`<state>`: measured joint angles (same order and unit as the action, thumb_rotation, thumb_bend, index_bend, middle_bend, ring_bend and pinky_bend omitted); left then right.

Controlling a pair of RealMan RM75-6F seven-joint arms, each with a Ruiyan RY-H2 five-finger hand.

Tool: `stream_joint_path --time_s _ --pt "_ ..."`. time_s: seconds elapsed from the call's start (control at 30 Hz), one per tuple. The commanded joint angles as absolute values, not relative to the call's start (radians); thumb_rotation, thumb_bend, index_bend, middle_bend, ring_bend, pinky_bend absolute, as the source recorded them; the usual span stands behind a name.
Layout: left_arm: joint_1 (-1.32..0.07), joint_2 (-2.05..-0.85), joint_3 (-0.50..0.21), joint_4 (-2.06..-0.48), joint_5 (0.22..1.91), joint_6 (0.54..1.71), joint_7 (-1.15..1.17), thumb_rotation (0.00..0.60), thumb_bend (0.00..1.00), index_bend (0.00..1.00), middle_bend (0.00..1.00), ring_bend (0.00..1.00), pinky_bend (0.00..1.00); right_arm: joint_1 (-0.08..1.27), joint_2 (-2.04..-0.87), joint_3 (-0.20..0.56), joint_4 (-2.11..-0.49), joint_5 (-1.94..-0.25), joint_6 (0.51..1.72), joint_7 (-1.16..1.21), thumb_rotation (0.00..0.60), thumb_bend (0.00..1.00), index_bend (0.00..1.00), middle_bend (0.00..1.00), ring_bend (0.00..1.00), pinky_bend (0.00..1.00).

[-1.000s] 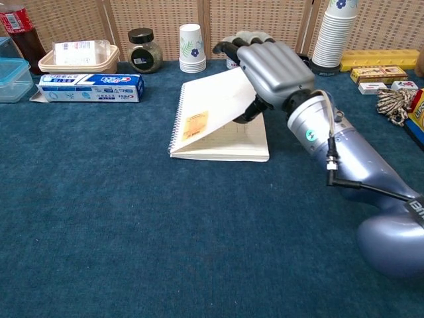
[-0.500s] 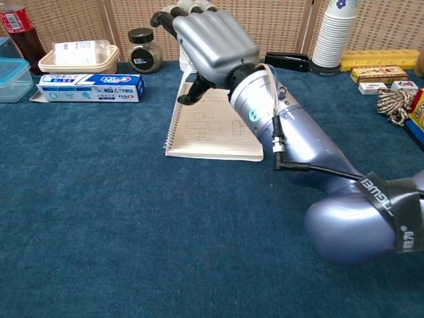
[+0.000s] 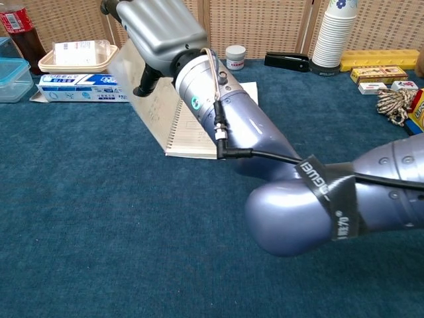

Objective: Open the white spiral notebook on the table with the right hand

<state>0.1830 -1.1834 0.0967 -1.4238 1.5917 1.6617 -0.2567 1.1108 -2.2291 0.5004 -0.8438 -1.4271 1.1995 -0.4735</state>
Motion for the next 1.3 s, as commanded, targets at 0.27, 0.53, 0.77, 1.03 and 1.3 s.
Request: stream_joint_path --time_s 0.27,0.53,0.77,1.03,1.3 --pt "0.203 -1.203 0.098 -1.354 1.574 1.663 -0.327 0.6 0.27 0.15 0.08 0.03 0.0 1.181 -2.269 0.452 -0.774 -1.326 1.183 -0.475 0.6 0.13 0.13 0.14 0.06 0.08" --pt "0.182 -1.199 0.097 -1.358 1.602 1.649 -0.307 0.6 0.27 0.15 0.08 0.03 0.0 1.115 -2.23 0.407 -0.804 -1.322 1.241 -0.491 0.6 0.13 0.12 0.13 0.06 0.08" --pt "0.168 -1.185 0.105 -1.403 1.627 1.638 -0.252 0.6 0.27 0.15 0.08 0.03 0.0 0.977 -2.09 0.337 -1.017 -1.298 1.237 -0.549 0.6 0.13 0.12 0.13 0.04 0.07" --pt "0.14 -1.163 0.106 -1.469 1.644 1.605 -0.172 0.6 0.27 0.15 0.08 0.03 0.0 0.803 -1.885 0.234 -1.333 -1.23 1.254 -0.685 0.6 0.13 0.12 0.13 0.04 0.07" --pt "0.102 -1.141 0.094 -1.532 1.637 1.557 -0.107 0.6 0.27 0.15 0.08 0.03 0.0 0.658 -1.742 0.148 -1.575 -1.215 1.362 -0.752 0.6 0.13 0.13 0.14 0.04 0.07"
